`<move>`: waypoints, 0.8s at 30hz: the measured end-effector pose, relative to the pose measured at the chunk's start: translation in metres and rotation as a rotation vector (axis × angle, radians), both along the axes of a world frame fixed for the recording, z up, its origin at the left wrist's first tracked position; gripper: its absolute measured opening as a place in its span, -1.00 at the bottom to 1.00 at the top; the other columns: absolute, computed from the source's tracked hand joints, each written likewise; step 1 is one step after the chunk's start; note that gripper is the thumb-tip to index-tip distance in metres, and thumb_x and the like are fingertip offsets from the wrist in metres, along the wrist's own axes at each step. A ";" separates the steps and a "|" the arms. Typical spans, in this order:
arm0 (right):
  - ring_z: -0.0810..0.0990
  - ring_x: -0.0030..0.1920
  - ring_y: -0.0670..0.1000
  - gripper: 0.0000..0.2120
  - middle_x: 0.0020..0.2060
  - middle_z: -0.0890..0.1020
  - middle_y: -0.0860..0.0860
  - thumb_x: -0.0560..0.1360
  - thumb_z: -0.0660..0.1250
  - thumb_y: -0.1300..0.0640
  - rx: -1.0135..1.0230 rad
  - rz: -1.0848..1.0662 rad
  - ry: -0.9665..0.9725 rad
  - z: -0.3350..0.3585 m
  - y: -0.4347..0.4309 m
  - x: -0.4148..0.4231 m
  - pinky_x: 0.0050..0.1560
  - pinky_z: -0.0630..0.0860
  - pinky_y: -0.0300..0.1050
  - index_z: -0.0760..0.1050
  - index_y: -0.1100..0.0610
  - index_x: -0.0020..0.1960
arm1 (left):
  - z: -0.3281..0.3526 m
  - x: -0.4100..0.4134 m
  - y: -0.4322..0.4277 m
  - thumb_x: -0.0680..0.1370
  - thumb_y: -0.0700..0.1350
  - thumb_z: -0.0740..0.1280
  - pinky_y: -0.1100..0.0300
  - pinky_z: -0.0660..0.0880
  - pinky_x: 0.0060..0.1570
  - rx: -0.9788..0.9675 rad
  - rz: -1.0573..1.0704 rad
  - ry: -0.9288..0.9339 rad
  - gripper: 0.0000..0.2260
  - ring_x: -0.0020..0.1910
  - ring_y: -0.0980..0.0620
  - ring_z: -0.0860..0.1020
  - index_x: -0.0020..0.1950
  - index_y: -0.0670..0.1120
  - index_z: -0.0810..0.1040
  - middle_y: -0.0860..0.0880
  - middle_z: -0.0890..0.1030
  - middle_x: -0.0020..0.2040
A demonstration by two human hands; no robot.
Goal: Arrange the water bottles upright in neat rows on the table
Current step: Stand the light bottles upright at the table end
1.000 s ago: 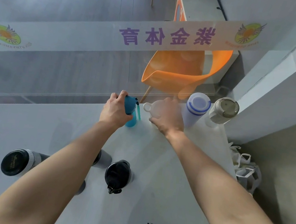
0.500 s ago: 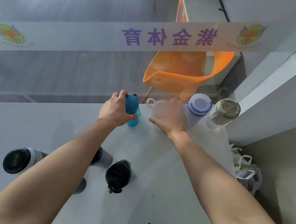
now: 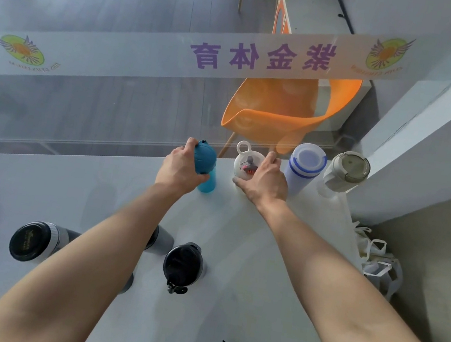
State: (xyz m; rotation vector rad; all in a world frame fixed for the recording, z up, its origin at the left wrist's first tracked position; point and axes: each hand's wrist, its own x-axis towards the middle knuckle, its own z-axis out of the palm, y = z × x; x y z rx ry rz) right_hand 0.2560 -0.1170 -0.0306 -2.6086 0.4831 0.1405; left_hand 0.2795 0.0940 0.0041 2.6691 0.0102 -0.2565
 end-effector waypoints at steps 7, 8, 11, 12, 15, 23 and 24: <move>0.70 0.17 0.20 0.08 0.20 0.62 0.12 0.18 0.61 -0.50 -0.102 -0.038 0.098 0.003 -0.004 -0.015 0.06 0.60 0.02 0.27 0.16 0.36 | -0.007 0.004 0.004 0.38 0.13 0.71 -0.17 0.61 0.29 0.026 0.006 0.079 0.04 0.32 -0.22 0.60 0.66 0.03 0.13 -0.13 0.59 0.37; 0.71 0.17 0.20 0.03 0.19 0.63 0.12 0.20 0.62 -0.48 -0.106 -0.038 0.128 0.002 -0.006 -0.023 0.05 0.59 0.01 0.30 0.16 0.33 | -0.006 0.004 0.008 0.37 0.20 0.70 -0.17 0.59 0.31 0.050 0.000 0.105 0.12 0.37 -0.22 0.58 0.70 0.02 0.05 -0.13 0.58 0.41; 0.70 0.21 0.19 -0.30 0.19 0.68 0.12 0.41 0.60 -0.24 -0.202 0.071 0.274 0.000 -0.009 -0.052 0.09 0.58 -0.02 0.41 0.15 0.30 | 0.001 0.003 0.029 0.41 0.37 0.60 -0.17 0.53 0.38 0.122 -0.027 0.122 0.13 0.48 -0.18 0.52 0.74 -0.01 0.04 -0.12 0.52 0.53; 0.70 0.21 0.19 -0.45 0.19 0.69 0.12 0.48 0.55 -0.16 -0.231 0.151 0.295 0.000 -0.006 -0.063 0.11 0.58 -0.03 0.46 0.13 0.28 | 0.005 0.000 0.038 0.44 0.40 0.54 -0.18 0.53 0.38 0.139 -0.038 0.120 0.06 0.47 -0.17 0.53 0.73 -0.01 0.10 -0.11 0.54 0.53; 0.69 0.11 0.21 -0.71 0.08 0.73 0.12 0.61 0.37 -0.12 -0.079 0.294 0.170 0.008 0.010 -0.088 0.08 0.57 0.02 0.60 0.09 0.14 | 0.018 -0.016 0.068 0.52 0.43 0.43 -0.18 0.58 0.30 0.161 -0.064 0.134 -0.14 0.32 -0.14 0.61 0.65 -0.01 0.28 -0.08 0.64 0.39; 0.61 0.20 0.07 -0.14 0.26 0.59 -0.02 0.38 0.19 -0.68 0.066 0.700 0.309 0.074 0.089 -0.114 0.22 0.61 0.15 0.51 -0.08 0.40 | 0.051 -0.067 0.124 0.49 0.19 0.39 -0.04 0.46 0.44 0.082 -0.317 0.405 -0.39 0.41 -0.05 0.53 0.54 0.08 0.49 -0.03 0.59 0.46; 0.59 0.23 0.10 -0.07 0.27 0.56 -0.01 0.32 0.23 -0.71 0.012 0.733 0.367 0.078 0.097 -0.120 0.23 0.60 0.15 0.46 -0.08 0.44 | 0.053 -0.071 0.127 0.44 0.18 0.40 -0.04 0.45 0.46 0.048 -0.340 0.479 -0.32 0.45 -0.05 0.50 0.57 0.11 0.43 -0.03 0.54 0.51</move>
